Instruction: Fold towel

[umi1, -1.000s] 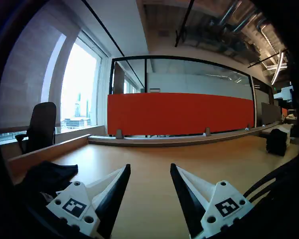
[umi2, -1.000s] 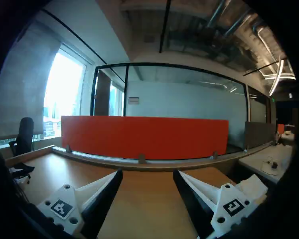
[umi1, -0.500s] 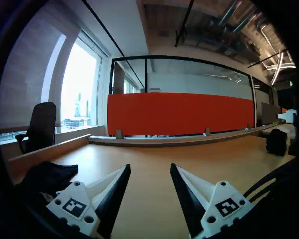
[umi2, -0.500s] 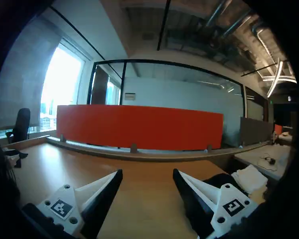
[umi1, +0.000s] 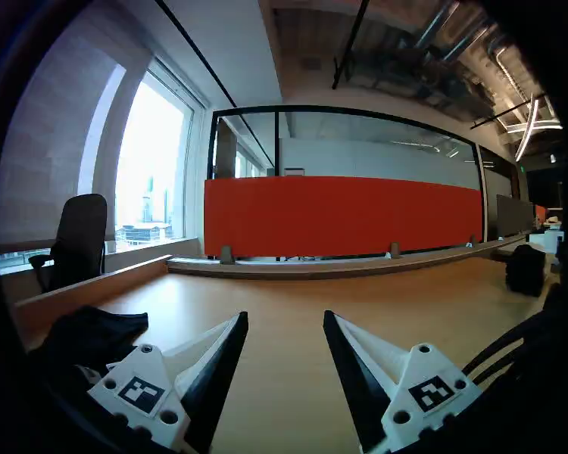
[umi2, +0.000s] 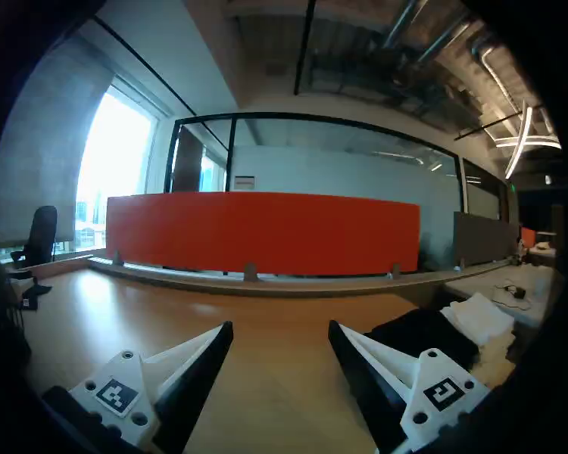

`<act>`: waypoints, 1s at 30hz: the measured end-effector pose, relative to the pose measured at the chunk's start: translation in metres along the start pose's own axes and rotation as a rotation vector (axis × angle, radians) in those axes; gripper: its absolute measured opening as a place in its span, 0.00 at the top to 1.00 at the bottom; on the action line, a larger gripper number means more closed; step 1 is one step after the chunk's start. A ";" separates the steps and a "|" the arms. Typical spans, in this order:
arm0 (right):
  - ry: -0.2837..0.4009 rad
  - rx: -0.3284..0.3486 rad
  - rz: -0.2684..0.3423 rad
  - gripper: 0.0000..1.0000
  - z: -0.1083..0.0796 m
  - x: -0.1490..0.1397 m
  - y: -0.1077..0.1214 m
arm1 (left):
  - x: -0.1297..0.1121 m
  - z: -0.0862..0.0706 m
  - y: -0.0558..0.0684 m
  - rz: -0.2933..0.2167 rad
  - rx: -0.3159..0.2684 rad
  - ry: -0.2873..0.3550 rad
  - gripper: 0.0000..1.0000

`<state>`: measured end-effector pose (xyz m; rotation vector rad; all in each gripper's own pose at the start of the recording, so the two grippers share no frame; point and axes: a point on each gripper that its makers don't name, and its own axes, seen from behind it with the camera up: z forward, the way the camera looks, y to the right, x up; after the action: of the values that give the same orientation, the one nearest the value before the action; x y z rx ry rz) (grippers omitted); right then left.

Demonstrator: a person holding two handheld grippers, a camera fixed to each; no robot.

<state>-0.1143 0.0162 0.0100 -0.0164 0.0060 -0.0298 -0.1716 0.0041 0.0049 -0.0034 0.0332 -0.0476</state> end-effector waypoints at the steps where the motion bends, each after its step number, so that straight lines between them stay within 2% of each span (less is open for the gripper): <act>1: 0.002 0.001 0.002 0.02 0.001 -0.002 0.000 | 0.000 0.000 0.000 0.000 0.000 0.000 0.27; 11: 0.011 0.010 0.039 0.01 0.002 -0.017 0.001 | -0.001 0.000 0.000 0.000 0.000 0.000 0.27; 23: -0.011 -0.008 0.057 0.01 0.004 -0.041 0.007 | -0.001 0.001 0.001 0.000 0.000 0.000 0.27; 30: -0.011 -0.004 0.053 0.01 0.006 -0.043 0.004 | -0.002 0.001 0.002 0.000 0.000 0.001 0.27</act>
<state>-0.1569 0.0211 0.0157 -0.0205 -0.0042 0.0235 -0.1732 0.0058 0.0057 -0.0034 0.0337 -0.0476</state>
